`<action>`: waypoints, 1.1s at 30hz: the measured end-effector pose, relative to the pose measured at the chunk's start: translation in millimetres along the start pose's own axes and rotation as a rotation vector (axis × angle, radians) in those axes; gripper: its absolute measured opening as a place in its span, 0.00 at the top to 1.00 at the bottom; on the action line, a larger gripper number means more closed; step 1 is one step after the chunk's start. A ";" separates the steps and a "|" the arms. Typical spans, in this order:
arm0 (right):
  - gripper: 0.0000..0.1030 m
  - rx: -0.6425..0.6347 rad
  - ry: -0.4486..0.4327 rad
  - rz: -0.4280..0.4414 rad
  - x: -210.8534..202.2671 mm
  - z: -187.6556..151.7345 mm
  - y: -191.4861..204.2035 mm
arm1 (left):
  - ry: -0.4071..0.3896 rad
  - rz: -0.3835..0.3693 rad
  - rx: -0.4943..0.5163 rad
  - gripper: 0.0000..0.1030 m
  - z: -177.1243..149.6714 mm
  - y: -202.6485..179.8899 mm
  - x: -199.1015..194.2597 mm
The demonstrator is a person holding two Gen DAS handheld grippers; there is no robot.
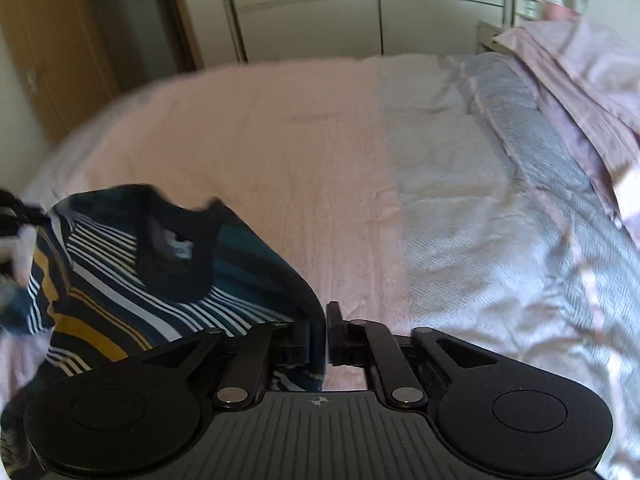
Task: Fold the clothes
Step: 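Lift the sweater with both grippers and shake it out over the bed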
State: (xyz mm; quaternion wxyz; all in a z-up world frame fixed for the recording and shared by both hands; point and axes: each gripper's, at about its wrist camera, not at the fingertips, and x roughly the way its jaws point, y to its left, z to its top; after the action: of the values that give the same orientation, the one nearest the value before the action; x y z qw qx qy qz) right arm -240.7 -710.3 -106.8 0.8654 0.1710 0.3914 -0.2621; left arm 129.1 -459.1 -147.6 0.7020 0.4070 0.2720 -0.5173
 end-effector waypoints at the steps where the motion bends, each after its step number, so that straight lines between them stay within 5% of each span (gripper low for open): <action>1: 0.56 -0.015 -0.010 -0.011 -2.6 -3.8 7.2 | -0.004 -0.020 -0.002 0.65 -6.7 -4.7 -6.2; 3: 0.33 -0.013 -0.022 -0.005 -9.5 -18.8 20.7 | 0.017 -0.082 -0.018 0.59 -27.2 -16.2 -19.4; 4: 0.31 0.019 0.000 0.006 -13.3 -31.2 25.7 | 0.035 -0.119 -0.030 0.59 -39.9 -22.8 -27.3; 7: 0.31 0.142 0.087 0.059 -24.0 -75.6 39.5 | 0.112 -0.255 -0.078 0.52 -72.5 -49.5 -50.2; 10: 0.31 0.277 0.209 0.129 -36.8 -133.1 60.7 | 0.210 -0.306 -0.072 0.35 -116.2 -80.9 -66.6; 12: 0.31 0.350 0.279 0.173 -45.4 -170.0 81.6 | 0.266 -0.298 -0.089 0.35 -145.6 -91.6 -70.6; 16: 0.31 0.519 0.363 0.284 -55.2 -220.3 116.3 | 0.339 -0.374 -0.333 0.36 -186.4 -81.7 -71.9; 19: 0.31 0.619 0.403 0.349 -53.2 -245.0 143.6 | 0.378 -0.440 -0.507 0.45 -204.2 -76.1 -62.2; 23: 0.31 0.713 0.438 0.383 -41.1 -270.4 177.2 | 0.328 -0.502 -0.534 0.89 -205.2 -66.9 -65.7; 27: 0.31 0.755 0.380 0.401 -31.8 -278.2 203.6 | 0.234 -0.518 -0.446 0.91 -198.7 -45.3 -90.4; 29: 0.62 0.758 0.358 0.383 -31.7 -275.5 211.8 | 0.195 -0.508 -0.412 0.92 -196.9 -27.4 -105.6; 30: 0.92 0.754 0.358 0.371 -34.2 -273.6 212.3 | 0.183 -0.494 -0.392 0.92 -197.6 -18.0 -112.4; 33: 0.95 0.724 0.330 0.359 -55.4 -259.9 201.4 | 0.156 -0.459 -0.333 0.92 -200.7 3.2 -129.2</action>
State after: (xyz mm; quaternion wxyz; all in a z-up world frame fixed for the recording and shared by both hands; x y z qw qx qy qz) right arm -306.0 -400.4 -211.1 0.7073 0.5685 0.3712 -0.1971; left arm 99.0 -222.2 -147.4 0.6007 0.2524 0.4913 -0.5780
